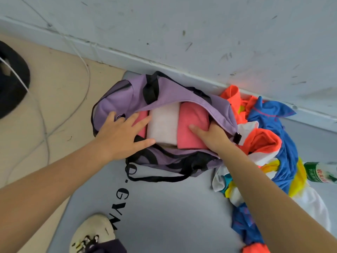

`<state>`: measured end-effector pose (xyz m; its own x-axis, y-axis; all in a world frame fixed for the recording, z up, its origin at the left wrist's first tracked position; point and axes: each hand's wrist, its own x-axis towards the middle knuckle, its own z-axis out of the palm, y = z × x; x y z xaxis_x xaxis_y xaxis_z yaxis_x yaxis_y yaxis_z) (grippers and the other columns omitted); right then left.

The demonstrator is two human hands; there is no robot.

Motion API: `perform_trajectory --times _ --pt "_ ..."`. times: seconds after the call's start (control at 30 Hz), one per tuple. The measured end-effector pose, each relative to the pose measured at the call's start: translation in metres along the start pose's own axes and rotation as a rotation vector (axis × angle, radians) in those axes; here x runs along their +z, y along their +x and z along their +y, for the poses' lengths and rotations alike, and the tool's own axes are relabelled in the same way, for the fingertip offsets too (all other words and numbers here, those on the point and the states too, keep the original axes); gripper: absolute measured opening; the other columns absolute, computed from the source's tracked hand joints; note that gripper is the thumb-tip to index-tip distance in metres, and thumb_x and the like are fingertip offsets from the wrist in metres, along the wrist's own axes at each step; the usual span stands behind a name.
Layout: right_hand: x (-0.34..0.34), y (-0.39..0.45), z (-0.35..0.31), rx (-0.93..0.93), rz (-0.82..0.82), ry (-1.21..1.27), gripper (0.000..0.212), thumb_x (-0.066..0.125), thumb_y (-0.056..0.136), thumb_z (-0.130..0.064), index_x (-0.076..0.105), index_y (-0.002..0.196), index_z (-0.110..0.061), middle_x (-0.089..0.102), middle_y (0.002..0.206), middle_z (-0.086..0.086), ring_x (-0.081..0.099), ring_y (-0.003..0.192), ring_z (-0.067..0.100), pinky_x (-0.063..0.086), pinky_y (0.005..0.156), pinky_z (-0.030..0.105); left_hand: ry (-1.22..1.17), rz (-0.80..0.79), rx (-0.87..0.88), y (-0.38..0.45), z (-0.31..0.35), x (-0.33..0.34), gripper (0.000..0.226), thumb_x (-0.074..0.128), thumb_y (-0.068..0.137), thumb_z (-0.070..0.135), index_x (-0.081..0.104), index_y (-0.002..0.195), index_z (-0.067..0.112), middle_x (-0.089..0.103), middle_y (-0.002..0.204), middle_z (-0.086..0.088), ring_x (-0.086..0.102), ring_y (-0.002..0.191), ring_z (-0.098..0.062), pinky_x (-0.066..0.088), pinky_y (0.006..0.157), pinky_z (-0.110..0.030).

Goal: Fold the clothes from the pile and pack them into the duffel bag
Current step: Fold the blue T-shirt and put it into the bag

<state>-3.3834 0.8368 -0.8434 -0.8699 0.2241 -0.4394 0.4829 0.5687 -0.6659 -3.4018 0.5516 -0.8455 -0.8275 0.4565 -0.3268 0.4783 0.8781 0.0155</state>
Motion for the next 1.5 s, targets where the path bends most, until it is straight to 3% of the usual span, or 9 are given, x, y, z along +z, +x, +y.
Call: perform_trajectory --times 0.17,0.4,0.57,0.67,0.77,0.9,1.03,1.3,1.5 --pt "-0.026 -0.037 -0.004 -0.277 0.157 -0.715 0.077 0.045 0.084 -0.068 0.038 0.139 -0.015 0.067 0.111 0.013 0.065 0.095 0.033 0.041 0.069 0.035 -0.03 -0.036 -0.036 0.0 0.002 -0.002 0.086 -0.006 0.078 0.085 0.004 0.152 0.042 0.022 0.162 -0.002 0.047 0.13 -0.033 0.014 0.113 -0.057" --pt "-0.063 -0.069 0.009 -0.536 0.392 -0.238 0.033 0.061 0.091 -0.017 0.059 0.124 -0.014 0.06 0.098 0.004 0.056 0.092 0.021 0.044 0.086 0.029 0.025 0.029 -0.045 -0.002 0.036 -0.028 0.079 0.009 0.091 0.071 0.044 0.141 0.021 0.056 0.132 -0.01 0.054 0.114 -0.031 0.034 0.102 -0.05" --pt "-0.114 -0.072 0.074 0.053 0.567 -0.267 0.055 0.069 0.088 -0.033 0.049 0.133 -0.008 0.05 0.124 0.018 0.049 0.117 0.035 0.041 0.098 0.043 -0.253 0.156 0.188 0.005 0.098 -0.069 0.055 0.026 0.098 0.053 0.069 0.092 0.019 0.064 0.091 0.0 0.057 0.088 -0.024 0.044 0.067 -0.036" --pt "-0.13 -0.074 0.096 0.265 0.268 -0.204 0.037 0.067 0.089 -0.033 0.06 0.096 0.003 0.058 0.089 0.018 0.055 0.089 0.033 0.04 0.074 0.037 -0.348 -0.016 0.278 0.017 0.134 -0.097 0.046 0.035 0.098 0.051 0.059 0.076 0.018 0.059 0.076 0.0 0.053 0.075 -0.022 0.043 0.064 -0.037" --pt "-0.141 -0.083 0.096 0.119 0.315 0.01 0.036 0.065 0.091 -0.024 0.054 0.073 0.006 0.046 0.065 0.009 0.042 0.064 0.018 0.031 0.058 0.029 -0.361 -0.133 0.351 0.03 0.165 -0.125 0.047 0.039 0.096 0.052 0.048 0.063 0.019 0.052 0.063 0.002 0.05 0.064 -0.017 0.039 0.058 -0.035" --pt "-0.167 -0.115 0.084 -0.021 0.334 0.293 0.036 0.061 0.093 -0.023 0.05 0.059 -0.022 0.042 0.051 -0.017 0.039 0.05 -0.002 0.032 0.049 0.009 -0.428 -0.197 0.412 0.045 0.21 -0.154 0.021 0.055 0.094 0.048 0.063 0.093 0.028 0.06 0.085 0.01 0.055 0.075 -0.01 0.041 0.065 -0.024" --pt "-0.199 -0.142 0.065 -0.101 0.314 0.465 0.032 0.056 0.097 -0.027 0.054 0.066 -0.017 0.041 0.059 -0.016 0.038 0.056 0.001 0.032 0.051 0.013 -0.754 -0.209 0.558 0.039 0.267 -0.181 0.054 0.071 0.088 0.031 0.051 0.136 0.017 0.055 0.128 0.009 0.052 0.117 -0.004 0.042 0.098 -0.026" --pt "-0.257 -0.202 0.013 -0.302 0.348 0.876 0.019 0.065 0.091 -0.03 0.07 0.076 -0.018 0.065 0.076 -0.001 0.059 0.077 0.012 0.047 0.072 0.026 -1.385 -0.097 0.22 -0.008 0.343 -0.228 0.027 0.066 0.091 0.04 0.065 0.113 0.024 0.072 0.108 -0.003 0.069 0.101 -0.021 0.056 0.088 -0.05" --pt "-0.243 -0.225 0.076 0.045 0.567 0.906 0.024 0.064 0.087 -0.027 0.07 0.067 -0.016 0.068 0.07 0.004 0.068 0.066 0.016 0.054 0.06 0.03 -1.47 0.006 -0.027 -0.051 0.35 -0.187 0.05 0.064 0.076 0.055 0.07 0.106 0.015 0.07 0.111 -0.017 0.065 0.106 -0.036 0.051 0.091 -0.058"
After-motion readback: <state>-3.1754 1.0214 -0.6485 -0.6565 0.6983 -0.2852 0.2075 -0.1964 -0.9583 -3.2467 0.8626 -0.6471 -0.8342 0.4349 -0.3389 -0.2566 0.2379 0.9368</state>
